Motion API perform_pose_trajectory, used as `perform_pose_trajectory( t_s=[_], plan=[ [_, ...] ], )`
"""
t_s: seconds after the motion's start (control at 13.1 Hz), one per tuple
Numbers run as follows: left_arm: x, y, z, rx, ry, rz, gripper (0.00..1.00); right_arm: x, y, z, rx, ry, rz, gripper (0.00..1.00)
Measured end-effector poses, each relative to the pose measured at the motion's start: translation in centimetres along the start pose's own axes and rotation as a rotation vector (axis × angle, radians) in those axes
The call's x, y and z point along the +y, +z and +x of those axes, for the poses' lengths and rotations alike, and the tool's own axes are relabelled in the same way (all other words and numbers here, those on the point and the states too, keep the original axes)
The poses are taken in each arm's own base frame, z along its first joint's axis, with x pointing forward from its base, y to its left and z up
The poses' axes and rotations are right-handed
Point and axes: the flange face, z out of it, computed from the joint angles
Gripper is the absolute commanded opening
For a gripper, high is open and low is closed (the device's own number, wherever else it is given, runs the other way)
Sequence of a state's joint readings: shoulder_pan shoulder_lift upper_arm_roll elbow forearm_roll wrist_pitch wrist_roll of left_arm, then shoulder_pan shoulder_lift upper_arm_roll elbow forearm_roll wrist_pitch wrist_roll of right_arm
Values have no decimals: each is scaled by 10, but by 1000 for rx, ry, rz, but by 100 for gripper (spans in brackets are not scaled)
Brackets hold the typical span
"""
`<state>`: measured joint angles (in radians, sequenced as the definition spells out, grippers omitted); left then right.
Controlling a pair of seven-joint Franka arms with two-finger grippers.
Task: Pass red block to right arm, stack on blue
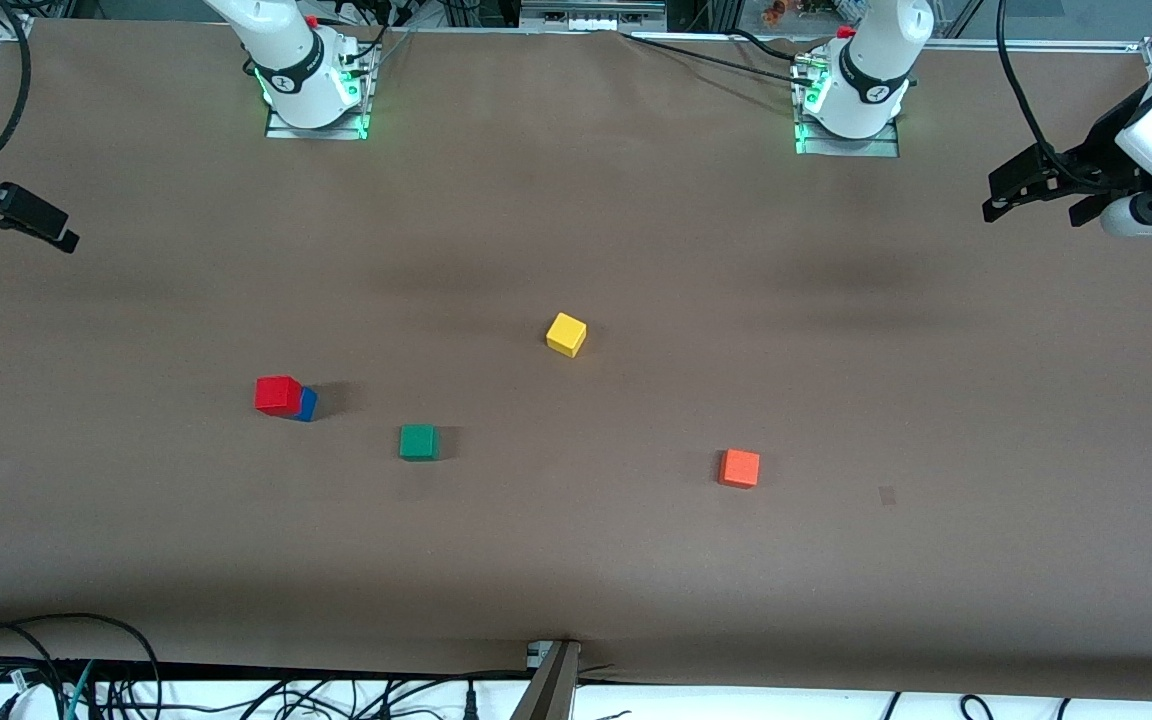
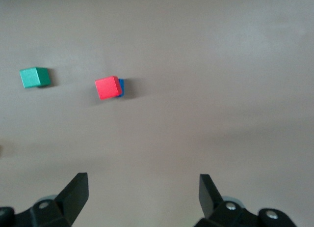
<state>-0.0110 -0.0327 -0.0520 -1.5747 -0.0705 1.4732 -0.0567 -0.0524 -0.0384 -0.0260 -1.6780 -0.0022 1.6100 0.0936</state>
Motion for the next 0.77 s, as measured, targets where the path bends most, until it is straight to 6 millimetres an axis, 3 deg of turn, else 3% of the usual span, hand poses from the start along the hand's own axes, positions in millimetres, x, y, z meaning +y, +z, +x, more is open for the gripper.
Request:
perform_pose_trajectory(
  t_s=[0.77],
  plan=[
    [4,2,1,-1,58,8,100,-4,2,-1,-15,0,-1,100]
  ],
)
